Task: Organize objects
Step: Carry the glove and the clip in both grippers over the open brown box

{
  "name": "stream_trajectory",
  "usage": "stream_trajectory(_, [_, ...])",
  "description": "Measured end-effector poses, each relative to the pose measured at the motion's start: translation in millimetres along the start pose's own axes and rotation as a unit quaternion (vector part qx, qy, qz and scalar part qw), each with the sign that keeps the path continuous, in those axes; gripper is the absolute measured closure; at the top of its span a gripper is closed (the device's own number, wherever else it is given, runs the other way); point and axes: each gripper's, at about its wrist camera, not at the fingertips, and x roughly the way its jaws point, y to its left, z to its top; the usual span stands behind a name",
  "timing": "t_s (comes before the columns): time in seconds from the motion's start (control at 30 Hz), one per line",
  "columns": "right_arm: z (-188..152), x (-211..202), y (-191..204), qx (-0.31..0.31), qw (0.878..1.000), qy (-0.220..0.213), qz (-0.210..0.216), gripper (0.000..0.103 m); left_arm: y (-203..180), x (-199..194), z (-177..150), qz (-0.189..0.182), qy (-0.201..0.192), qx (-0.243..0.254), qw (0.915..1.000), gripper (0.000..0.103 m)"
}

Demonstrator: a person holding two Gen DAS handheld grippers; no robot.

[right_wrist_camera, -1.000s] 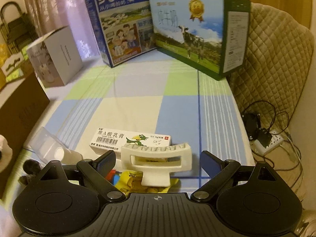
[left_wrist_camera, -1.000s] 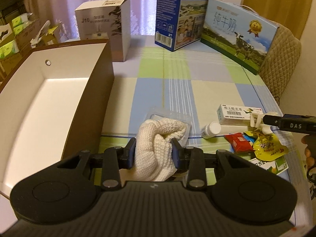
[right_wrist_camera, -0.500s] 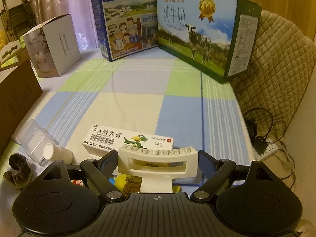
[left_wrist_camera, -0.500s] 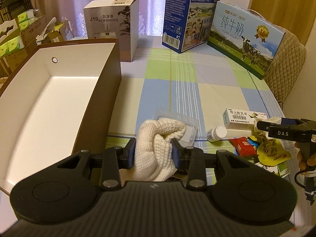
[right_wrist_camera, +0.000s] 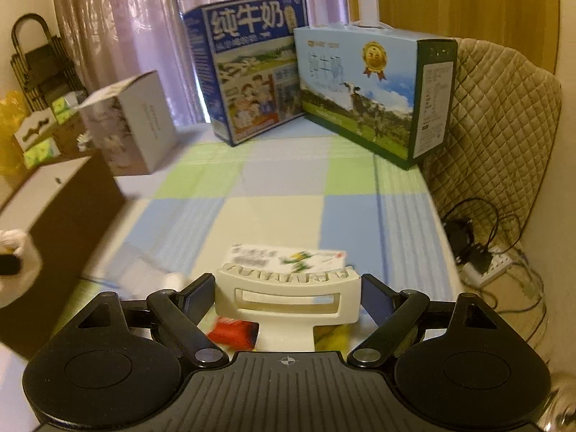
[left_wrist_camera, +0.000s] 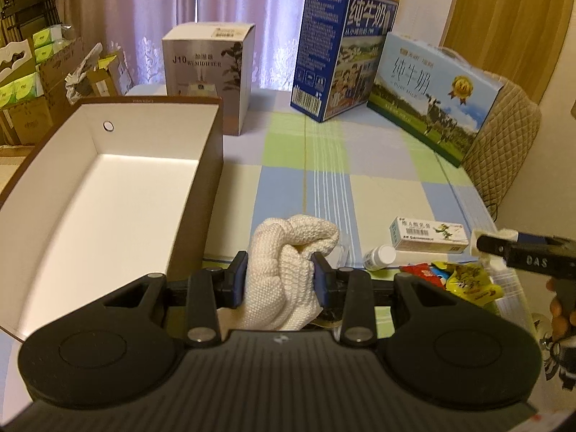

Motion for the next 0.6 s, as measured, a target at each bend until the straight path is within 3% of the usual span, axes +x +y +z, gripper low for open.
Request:
stream_trajectory(0.3, [-12,-48,84,0.023,0.999,-0.004,0.048,0.020,39,-42,15,-0.035,-0.029,0.011,0.9989,0.071])
stream_trajectory(0.6, [-8,-51,192,0.003,0.993,-0.006,0.121,0.020,112,-68,20,-0.023,-0.032,-0.002,0.9992,0.071])
